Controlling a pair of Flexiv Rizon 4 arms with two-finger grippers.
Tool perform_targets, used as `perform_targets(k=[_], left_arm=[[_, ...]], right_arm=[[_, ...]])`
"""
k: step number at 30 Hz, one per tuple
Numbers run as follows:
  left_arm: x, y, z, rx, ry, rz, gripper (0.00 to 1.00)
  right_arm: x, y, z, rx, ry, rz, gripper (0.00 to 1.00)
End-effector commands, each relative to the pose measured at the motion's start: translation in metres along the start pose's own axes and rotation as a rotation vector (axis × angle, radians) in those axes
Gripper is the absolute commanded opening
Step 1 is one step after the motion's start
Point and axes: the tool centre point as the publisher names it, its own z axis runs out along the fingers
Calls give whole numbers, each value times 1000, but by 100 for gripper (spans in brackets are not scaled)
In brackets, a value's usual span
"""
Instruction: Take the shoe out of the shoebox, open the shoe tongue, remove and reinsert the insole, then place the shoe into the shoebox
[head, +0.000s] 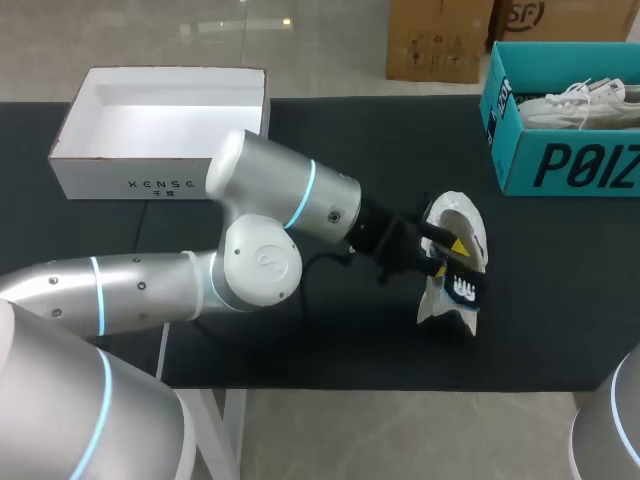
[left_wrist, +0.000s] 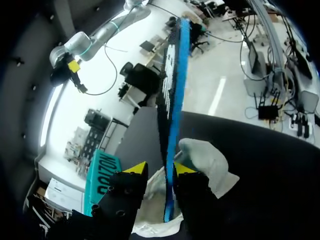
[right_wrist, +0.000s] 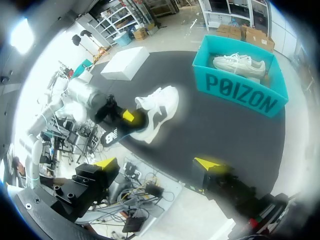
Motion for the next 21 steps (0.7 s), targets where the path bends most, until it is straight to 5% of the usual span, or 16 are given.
perform_targets(k=[1, 12, 13, 17, 19, 21], left_arm=[[5, -5, -3, 4, -7, 1, 100], [9, -7, -17, -7, 5, -8, 92], [9, -6, -19, -11, 0, -12, 80], [8, -5, -21, -14, -10, -16, 69], [6, -6, -21, -12, -15, -14, 48], [6, -7, -19, -8, -16, -12, 42]], right_arm=[[-1, 1, 0, 4, 0, 0, 100], [-1, 1, 0, 4, 0, 0, 100], [-1, 1, 0, 4, 0, 0, 100], [-1, 1, 0, 4, 0, 0, 100], [-1, 1, 0, 4, 0, 0, 100], [-1, 1, 0, 4, 0, 0, 100]])
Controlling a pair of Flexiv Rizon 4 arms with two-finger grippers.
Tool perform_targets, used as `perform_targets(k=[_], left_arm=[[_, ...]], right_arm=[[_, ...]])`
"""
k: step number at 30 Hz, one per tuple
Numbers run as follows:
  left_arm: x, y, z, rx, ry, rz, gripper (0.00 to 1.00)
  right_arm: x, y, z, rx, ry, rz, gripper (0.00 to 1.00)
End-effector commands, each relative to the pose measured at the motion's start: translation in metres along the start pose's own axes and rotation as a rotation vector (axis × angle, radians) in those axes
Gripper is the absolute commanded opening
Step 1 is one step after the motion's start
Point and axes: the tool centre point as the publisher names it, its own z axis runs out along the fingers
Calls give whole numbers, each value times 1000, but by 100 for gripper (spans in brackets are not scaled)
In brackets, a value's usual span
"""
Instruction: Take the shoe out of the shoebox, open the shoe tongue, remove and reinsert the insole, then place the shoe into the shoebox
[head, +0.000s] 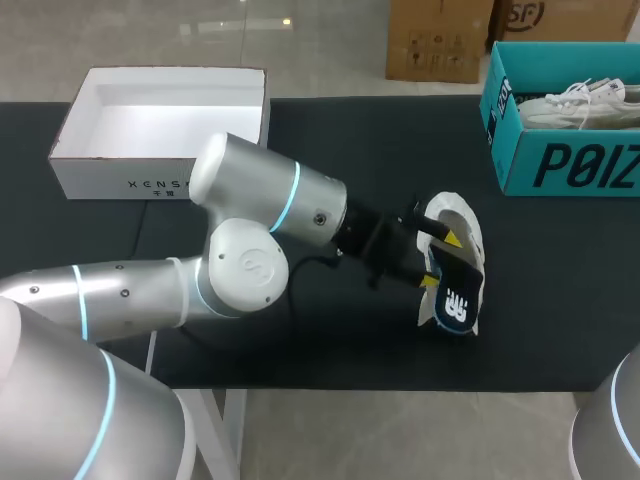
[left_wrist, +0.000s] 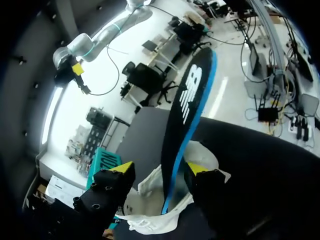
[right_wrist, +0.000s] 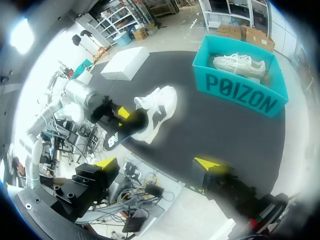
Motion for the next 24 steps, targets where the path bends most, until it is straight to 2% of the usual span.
perform_targets(k=[1, 2, 10, 13, 14, 15, 24], left_arm=[[1, -2, 1, 6, -1, 2, 36], [2, -3, 2, 9, 2, 0, 29], [10, -2, 8, 31, 36, -16, 25], [9, -1, 8, 37, 37, -14, 20], [7, -1, 8, 39, 30, -9, 6], [5, -2, 7, 44, 17, 1, 0], [-4, -9, 3, 48, 0, 24, 0]], right_arm=[[-1, 1, 0, 4, 0, 0, 100], [-1, 1, 0, 4, 0, 0, 100], [-1, 1, 0, 4, 0, 0, 100], [-1, 1, 0, 4, 0, 0, 100], [-1, 1, 0, 4, 0, 0, 100], [-1, 1, 0, 4, 0, 0, 100], [-1, 1, 0, 4, 0, 0, 100]])
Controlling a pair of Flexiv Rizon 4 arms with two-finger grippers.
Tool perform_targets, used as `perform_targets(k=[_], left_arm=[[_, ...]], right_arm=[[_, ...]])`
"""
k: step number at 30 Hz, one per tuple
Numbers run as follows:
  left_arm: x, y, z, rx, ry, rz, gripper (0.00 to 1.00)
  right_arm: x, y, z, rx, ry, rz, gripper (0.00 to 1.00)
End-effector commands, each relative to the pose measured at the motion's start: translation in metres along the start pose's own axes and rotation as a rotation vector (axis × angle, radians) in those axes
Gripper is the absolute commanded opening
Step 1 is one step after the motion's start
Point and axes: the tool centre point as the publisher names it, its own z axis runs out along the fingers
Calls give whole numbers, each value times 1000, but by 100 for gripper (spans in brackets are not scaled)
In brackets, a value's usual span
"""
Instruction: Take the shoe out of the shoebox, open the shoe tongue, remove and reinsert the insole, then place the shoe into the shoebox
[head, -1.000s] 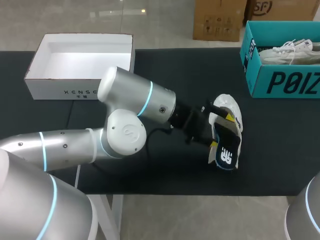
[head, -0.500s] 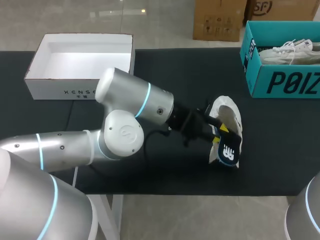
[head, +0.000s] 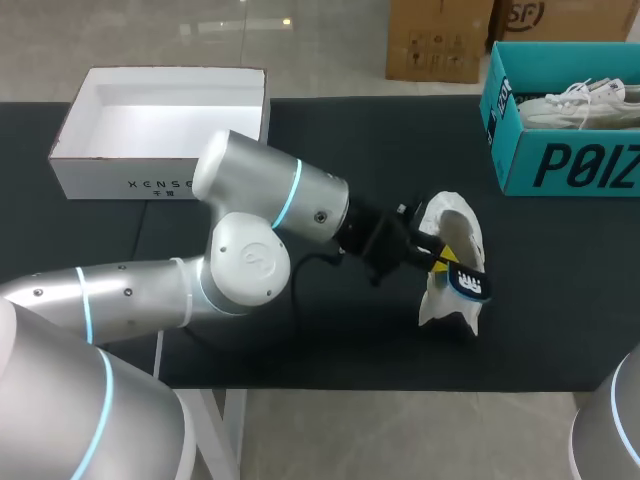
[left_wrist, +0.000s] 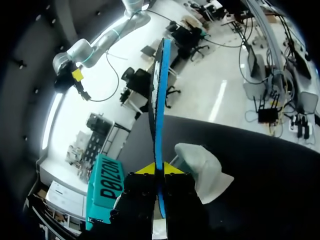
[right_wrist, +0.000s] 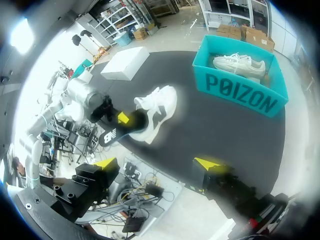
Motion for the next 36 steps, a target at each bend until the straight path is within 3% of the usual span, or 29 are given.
perform_targets(k=[1, 6, 15, 23, 28, 29, 30, 31, 32, 36], left_arm=[[0, -3, -1, -1, -1, 3, 0], [2, -5, 3, 9, -10, 24, 0], [12, 26, 6, -24, -9, 51, 0], [0, 51, 9, -79, 16, 75, 0], [-7, 45, 9, -53, 43, 63, 0], [-7, 43, 10, -46, 49, 56, 34], [-6, 40, 10, -39, 58, 48, 40], [-4, 38, 11, -33, 66, 45, 78], [-3, 34, 10, -21, 77, 40, 100], [3, 22, 6, -7, 92, 26, 100]], right_arm=[[-1, 1, 0, 4, 0, 0, 100], [-1, 1, 0, 4, 0, 0, 100], [-1, 1, 0, 4, 0, 0, 100], [-1, 1, 0, 4, 0, 0, 100], [-1, 1, 0, 4, 0, 0, 100], [-1, 1, 0, 4, 0, 0, 100], [-1, 1, 0, 4, 0, 0, 100], [-1, 1, 0, 4, 0, 0, 100], [-1, 1, 0, 4, 0, 0, 100], [-1, 1, 0, 4, 0, 0, 100]])
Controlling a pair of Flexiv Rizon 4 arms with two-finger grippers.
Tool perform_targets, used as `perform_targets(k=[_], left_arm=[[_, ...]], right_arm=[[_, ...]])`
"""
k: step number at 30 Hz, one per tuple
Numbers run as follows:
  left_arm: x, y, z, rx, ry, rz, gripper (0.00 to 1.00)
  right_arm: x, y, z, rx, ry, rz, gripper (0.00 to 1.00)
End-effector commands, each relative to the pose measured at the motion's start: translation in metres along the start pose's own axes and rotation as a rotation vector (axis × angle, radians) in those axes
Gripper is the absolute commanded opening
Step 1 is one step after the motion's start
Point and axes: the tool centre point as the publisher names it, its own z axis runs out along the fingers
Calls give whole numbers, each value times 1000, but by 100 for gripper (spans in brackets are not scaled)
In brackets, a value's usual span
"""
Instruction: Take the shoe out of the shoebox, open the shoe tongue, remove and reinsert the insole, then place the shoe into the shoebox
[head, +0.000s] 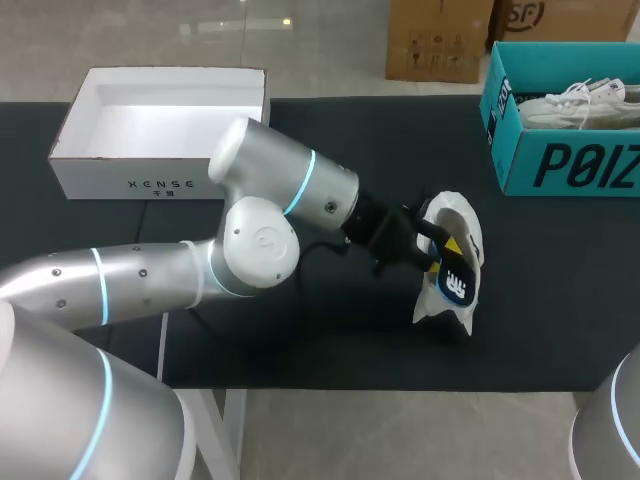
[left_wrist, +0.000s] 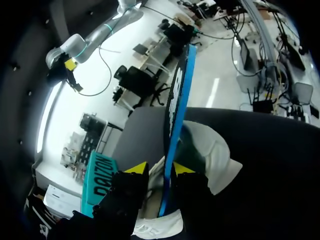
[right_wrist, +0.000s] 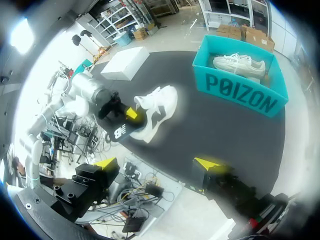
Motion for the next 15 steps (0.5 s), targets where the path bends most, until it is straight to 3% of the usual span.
perform_targets(k=[1, 4, 6, 7, 8, 10, 12, 15], left_arm=[[2, -10, -9, 1, 23, -3, 100], [5, -17, -12, 11, 32, -6, 100], [6, -19, -12, 15, 35, -6, 71], [6, -20, -12, 18, 37, -7, 71], [6, -21, -13, 22, 36, -9, 43], [6, -23, -13, 27, 36, -8, 36], [7, -25, -12, 40, 37, -5, 0], [10, -28, -8, 55, 40, -5, 0]], right_arm=[[-1, 1, 0, 4, 0, 0, 100], [-1, 1, 0, 4, 0, 0, 100], [-1, 1, 0, 4, 0, 0, 100], [-1, 1, 0, 4, 0, 0, 100], [-1, 1, 0, 4, 0, 0, 100], [-1, 1, 0, 4, 0, 0, 100], [-1, 1, 0, 4, 0, 0, 100], [-1, 1, 0, 4, 0, 0, 100]])
